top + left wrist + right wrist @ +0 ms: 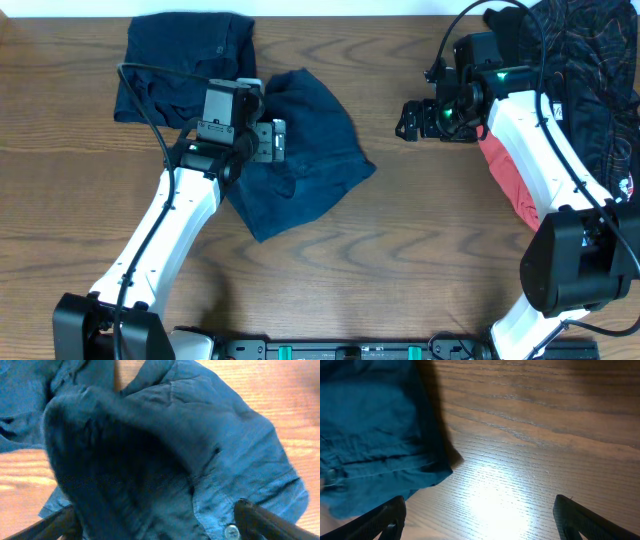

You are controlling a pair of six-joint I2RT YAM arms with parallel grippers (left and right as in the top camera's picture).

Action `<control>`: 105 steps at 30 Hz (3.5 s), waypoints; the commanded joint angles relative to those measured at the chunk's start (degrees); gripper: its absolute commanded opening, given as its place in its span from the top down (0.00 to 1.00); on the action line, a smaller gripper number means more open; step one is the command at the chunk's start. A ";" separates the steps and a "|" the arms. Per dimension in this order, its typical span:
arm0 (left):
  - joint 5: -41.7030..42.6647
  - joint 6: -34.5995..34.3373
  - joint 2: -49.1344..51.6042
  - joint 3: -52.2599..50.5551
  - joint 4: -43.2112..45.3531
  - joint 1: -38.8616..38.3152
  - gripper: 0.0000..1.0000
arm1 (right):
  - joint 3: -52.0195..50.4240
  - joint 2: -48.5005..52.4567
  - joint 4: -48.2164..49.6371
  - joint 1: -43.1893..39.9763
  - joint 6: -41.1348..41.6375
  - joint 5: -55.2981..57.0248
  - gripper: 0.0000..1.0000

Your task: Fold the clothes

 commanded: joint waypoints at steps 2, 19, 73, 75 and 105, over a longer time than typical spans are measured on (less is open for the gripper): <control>3.10 0.04 -0.17 1.16 -0.92 0.22 0.02 | -0.28 0.70 0.09 -0.46 0.55 -0.22 0.08; 3.54 -8.28 7.39 1.14 -7.32 13.07 0.02 | -0.28 0.70 0.11 -0.46 -0.09 -0.22 0.08; 24.13 -8.72 28.48 1.22 12.24 11.61 0.94 | -0.28 0.70 -0.48 -0.46 -0.52 -0.20 0.08; 24.76 -10.14 22.97 1.22 10.78 11.61 0.94 | -0.28 0.70 -0.61 -0.46 -0.52 -0.20 0.08; 9.51 -40.68 8.17 1.29 59.28 19.32 0.94 | -0.50 0.70 -2.03 -0.07 -0.50 -0.20 0.09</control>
